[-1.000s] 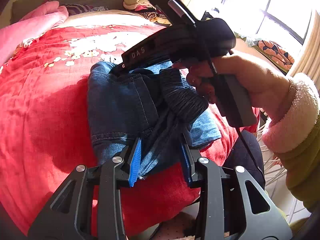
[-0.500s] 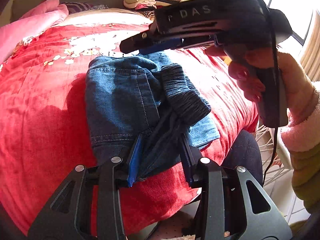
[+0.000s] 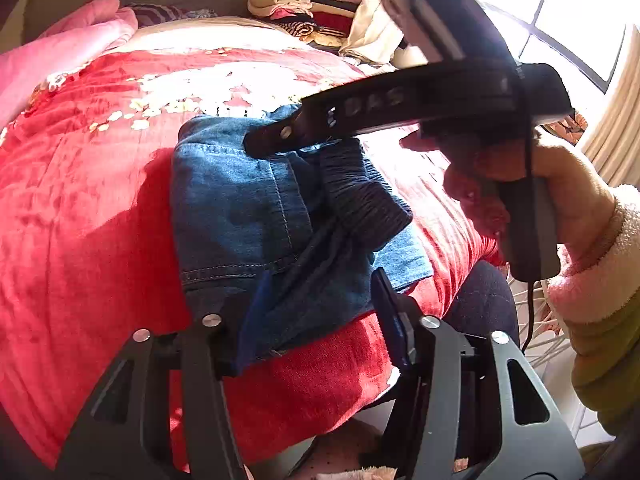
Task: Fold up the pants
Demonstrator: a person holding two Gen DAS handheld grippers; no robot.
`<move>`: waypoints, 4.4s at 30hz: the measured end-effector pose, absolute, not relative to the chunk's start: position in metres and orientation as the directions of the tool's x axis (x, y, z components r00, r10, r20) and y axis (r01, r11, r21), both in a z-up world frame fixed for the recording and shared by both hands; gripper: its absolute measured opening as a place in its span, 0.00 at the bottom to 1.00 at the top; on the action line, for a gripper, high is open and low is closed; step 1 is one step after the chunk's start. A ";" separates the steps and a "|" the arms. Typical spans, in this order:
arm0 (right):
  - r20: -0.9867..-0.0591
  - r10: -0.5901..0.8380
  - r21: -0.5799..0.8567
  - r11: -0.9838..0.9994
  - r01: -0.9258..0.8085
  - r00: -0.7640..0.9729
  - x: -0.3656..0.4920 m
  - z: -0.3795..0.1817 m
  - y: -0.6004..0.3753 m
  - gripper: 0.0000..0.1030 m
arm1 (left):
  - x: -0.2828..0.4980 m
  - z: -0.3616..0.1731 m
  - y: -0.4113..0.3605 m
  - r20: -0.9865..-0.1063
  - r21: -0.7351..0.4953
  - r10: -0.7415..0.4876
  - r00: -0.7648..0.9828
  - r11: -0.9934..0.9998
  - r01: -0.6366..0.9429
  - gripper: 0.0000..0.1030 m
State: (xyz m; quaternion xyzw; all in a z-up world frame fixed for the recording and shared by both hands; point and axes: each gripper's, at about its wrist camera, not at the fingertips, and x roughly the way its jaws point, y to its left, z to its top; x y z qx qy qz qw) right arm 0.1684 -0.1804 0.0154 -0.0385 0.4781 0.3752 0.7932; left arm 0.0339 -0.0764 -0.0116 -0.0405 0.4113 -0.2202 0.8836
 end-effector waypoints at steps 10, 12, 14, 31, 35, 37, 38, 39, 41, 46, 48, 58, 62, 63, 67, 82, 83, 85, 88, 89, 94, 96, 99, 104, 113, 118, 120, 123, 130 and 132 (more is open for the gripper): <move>-0.659 0.623 0.356 0.752 -0.555 0.422 0.138 0.061 -0.254 0.60 | 0.026 0.015 -0.066 -0.679 -0.237 -0.389 0.623 0.919 0.316 0.62; -0.645 0.613 0.350 0.768 -0.536 0.457 0.131 0.065 -0.267 0.68 | 0.025 0.020 -0.063 -0.674 -0.231 -0.375 0.637 0.925 0.301 0.66; -0.632 0.590 0.333 0.792 -0.511 0.502 0.123 0.068 -0.279 0.75 | 0.024 0.025 -0.059 -0.666 -0.233 -0.367 0.650 0.930 0.286 0.70; -0.584 0.514 0.318 0.857 -0.405 0.628 0.071 0.056 -0.324 0.92 | 0.027 0.037 -0.049 -0.672 -0.204 -0.280 0.685 0.960 0.193 0.90; -0.591 0.519 0.337 0.854 -0.396 0.617 0.067 0.047 -0.325 0.93 | 0.028 0.036 -0.048 -0.672 -0.201 -0.268 0.690 0.963 0.177 0.90; -0.595 0.512 0.337 0.858 -0.387 0.619 0.065 0.043 -0.324 0.94 | 0.029 0.035 -0.049 -0.678 -0.192 -0.259 0.688 0.966 0.174 0.90; -0.598 0.504 0.334 0.863 -0.379 0.623 0.065 0.041 -0.324 0.94 | 0.030 0.034 -0.049 -0.681 -0.188 -0.255 0.687 0.967 0.173 0.90; -0.601 0.493 0.329 0.870 -0.367 0.629 0.065 0.039 -0.325 0.94 | 0.030 0.033 -0.049 -0.683 -0.187 -0.253 0.685 0.967 0.171 0.90; -0.612 0.476 0.318 0.879 -0.355 0.632 0.066 0.035 -0.325 0.94 | 0.032 0.031 -0.049 -0.688 -0.187 -0.251 0.681 0.968 0.168 0.90; -0.638 0.452 0.304 0.892 -0.335 0.623 0.069 0.025 -0.325 0.94 | 0.036 0.024 -0.048 -0.700 -0.185 -0.243 0.672 0.970 0.158 0.90; -0.645 0.452 0.310 0.892 -0.330 0.617 0.071 0.021 -0.325 0.94 | 0.037 0.021 -0.046 -0.705 -0.187 -0.241 0.667 0.970 0.152 0.90; -0.684 0.442 0.307 0.896 -0.320 0.581 0.081 0.000 -0.315 0.94 | 0.061 0.001 -0.033 -0.734 -0.162 -0.182 0.654 0.983 0.091 0.90; -0.698 0.447 0.310 0.893 -0.327 0.559 0.085 -0.007 -0.308 0.94 | 0.073 -0.008 -0.030 -0.747 -0.180 -0.183 0.640 0.981 0.071 0.90; -0.699 0.448 0.311 0.892 -0.327 0.557 0.085 -0.008 -0.306 0.94 | 0.075 -0.011 -0.029 -0.750 -0.187 -0.189 0.634 0.980 0.070 0.90; -0.699 0.454 0.330 0.890 -0.314 0.552 0.091 -0.012 -0.304 0.94 | 0.085 -0.023 -0.032 -0.770 -0.207 -0.207 0.603 0.976 0.070 0.90; -0.702 0.543 0.457 0.840 -0.294 0.461 0.130 -0.040 -0.293 0.92 | 0.101 -0.039 -0.038 -0.763 -0.277 -0.281 0.583 0.956 0.099 0.88; -0.698 0.552 0.462 0.834 -0.301 0.456 0.131 -0.042 -0.290 0.91 | 0.102 -0.039 -0.040 -0.761 -0.281 -0.288 0.581 0.954 0.105 0.86; -0.693 0.561 0.470 0.828 -0.306 0.453 0.129 -0.045 -0.286 0.90 | 0.102 -0.039 -0.044 -0.759 -0.294 -0.308 0.575 0.948 0.119 0.78; -0.688 0.571 0.464 0.821 -0.334 0.448 0.124 -0.046 -0.278 0.76 | 0.101 -0.040 -0.051 -0.757 -0.300 -0.324 0.568 0.944 0.140 0.65; -0.682 0.589 0.480 0.808 -0.342 0.434 0.123 -0.047 -0.276 0.64 | 0.101 -0.041 -0.052 -0.757 -0.304 -0.328 0.565 0.942 0.140 0.63; -0.646 0.636 0.523 0.772 -0.362 0.423 0.116 -0.047 -0.275 0.34 | 0.099 -0.035 -0.055 -0.751 -0.303 -0.339 0.567 0.939 0.160 0.35; -0.638 0.631 0.504 0.776 -0.379 0.442 0.112 -0.042 -0.274 0.31 | 0.097 -0.028 -0.057 -0.745 -0.294 -0.338 0.575 0.940 0.172 0.29; -0.634 0.617 0.468 0.786 -0.405 0.466 0.106 -0.033 -0.272 0.30 | 0.094 -0.018 -0.056 -0.729 -0.302 -0.349 0.589 0.936 0.181 0.24; -0.625 0.595 0.410 0.801 -0.436 0.505 0.099 -0.012 -0.269 0.30 | 0.089 0.002 -0.059 -0.701 -0.297 -0.356 0.618 0.933 0.202 0.23; -0.593 0.583 0.344 0.807 -0.480 0.555 0.103 0.022 -0.264 0.30 | 0.096 0.032 -0.057 -0.658 -0.286 -0.358 0.663 0.933 0.219 0.23; -0.573 0.580 0.314 0.808 -0.498 0.579 0.118 0.040 -0.259 0.30 | 0.110 0.047 -0.054 -0.642 -0.272 -0.349 0.682 0.936 0.223 0.23; -0.568 0.580 0.307 0.808 -0.503 0.584 0.126 0.046 -0.257 0.30 | 0.117 0.051 -0.053 -0.638 -0.263 -0.344 0.689 0.938 0.225 0.23; -0.567 0.578 0.300 0.809 -0.506 0.587 0.139 0.049 -0.253 0.30 | 0.128 0.052 -0.051 -0.637 -0.254 -0.334 0.694 0.942 0.220 0.23; -0.577 0.576 0.301 0.809 -0.504 0.580 0.171 0.047 -0.244 0.30 | 0.154 0.052 -0.045 -0.644 -0.233 -0.309 0.699 0.951 0.205 0.23; -0.579 0.575 0.301 0.810 -0.504 0.578 0.180 0.046 -0.241 0.30 | 0.161 0.050 -0.043 -0.648 -0.230 -0.303 0.699 0.952 0.200 0.23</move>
